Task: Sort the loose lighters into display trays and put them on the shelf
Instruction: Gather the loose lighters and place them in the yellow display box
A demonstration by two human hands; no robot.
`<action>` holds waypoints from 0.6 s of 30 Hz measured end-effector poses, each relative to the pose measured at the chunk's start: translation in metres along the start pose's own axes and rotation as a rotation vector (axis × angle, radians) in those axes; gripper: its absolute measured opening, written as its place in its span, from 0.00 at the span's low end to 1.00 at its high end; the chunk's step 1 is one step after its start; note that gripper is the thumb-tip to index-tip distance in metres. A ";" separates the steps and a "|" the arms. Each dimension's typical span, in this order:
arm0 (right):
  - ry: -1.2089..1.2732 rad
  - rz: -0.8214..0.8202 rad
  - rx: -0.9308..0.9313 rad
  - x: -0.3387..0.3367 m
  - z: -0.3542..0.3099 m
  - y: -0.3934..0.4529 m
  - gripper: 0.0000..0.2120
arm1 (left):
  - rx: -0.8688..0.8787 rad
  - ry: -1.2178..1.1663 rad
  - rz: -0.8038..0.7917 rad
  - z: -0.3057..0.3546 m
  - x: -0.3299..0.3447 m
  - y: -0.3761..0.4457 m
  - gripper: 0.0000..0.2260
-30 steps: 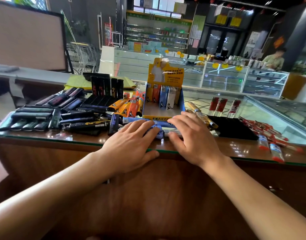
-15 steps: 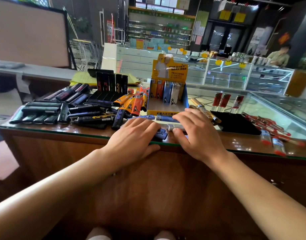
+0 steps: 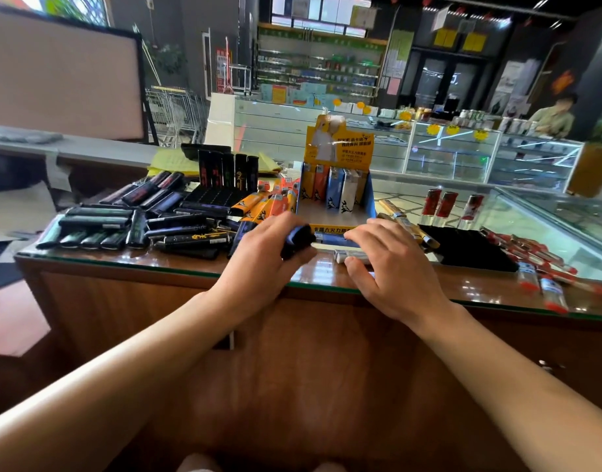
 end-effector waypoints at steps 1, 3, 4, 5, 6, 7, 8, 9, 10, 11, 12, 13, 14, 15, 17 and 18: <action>0.001 -0.004 0.003 0.000 0.000 0.000 0.23 | -0.118 -0.072 0.027 -0.008 -0.005 0.004 0.10; 0.004 -0.012 0.012 0.000 -0.001 0.002 0.23 | -0.350 -0.314 0.103 -0.023 -0.011 0.012 0.04; 0.005 -0.011 0.012 0.000 -0.002 0.004 0.23 | -0.453 -0.461 0.151 -0.031 -0.012 0.015 0.04; 0.009 0.001 0.006 -0.001 -0.005 0.006 0.22 | -0.543 -0.602 0.203 -0.038 -0.011 0.018 0.06; 0.024 0.023 -0.006 -0.003 -0.009 0.008 0.21 | -0.633 -0.758 0.244 -0.046 -0.008 0.019 0.08; 0.053 0.053 -0.018 -0.006 -0.014 0.011 0.20 | -0.722 -0.921 0.279 -0.051 -0.002 0.019 0.08; 0.092 0.084 -0.026 -0.009 -0.020 0.014 0.19 | -0.802 -1.060 0.298 -0.055 0.005 0.018 0.08; 0.136 0.116 -0.024 -0.012 -0.025 0.016 0.19 | -0.857 -1.165 0.301 -0.058 0.013 0.018 0.08; 0.183 0.142 -0.007 -0.015 -0.029 0.019 0.18 | -0.890 -1.259 0.291 -0.058 0.020 0.020 0.08; 0.236 0.159 0.021 -0.016 -0.032 0.022 0.17 | -0.904 -1.347 0.286 -0.057 0.026 0.022 0.08; 0.300 0.162 0.058 -0.016 -0.033 0.024 0.16 | -0.909 -1.430 0.286 -0.056 0.031 0.023 0.08; 0.374 0.155 0.099 -0.014 -0.033 0.027 0.14 | -0.918 -1.491 0.294 -0.056 0.035 0.025 0.08; 0.450 0.148 0.135 -0.012 -0.033 0.030 0.13 | -0.926 -1.534 0.299 -0.055 0.039 0.026 0.09; 0.512 0.141 0.166 -0.010 -0.032 0.033 0.11 | -0.935 -1.555 0.298 -0.055 0.042 0.027 0.09; 0.583 0.130 0.211 -0.006 -0.031 0.036 0.09 | -0.941 -1.555 0.282 -0.054 0.050 0.029 0.09; 0.612 0.126 0.234 -0.004 -0.028 0.037 0.07 | -0.940 -1.547 0.270 -0.054 0.053 0.030 0.10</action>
Point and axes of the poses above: each hand's wrist, its own y-axis towards the middle knuckle, its own x-axis out of the palm, z = x × y, the point moved 10 cm from there along y, towards the middle knuckle, and after that the axes turned 12 degrees about y, right-handed, at the moved point
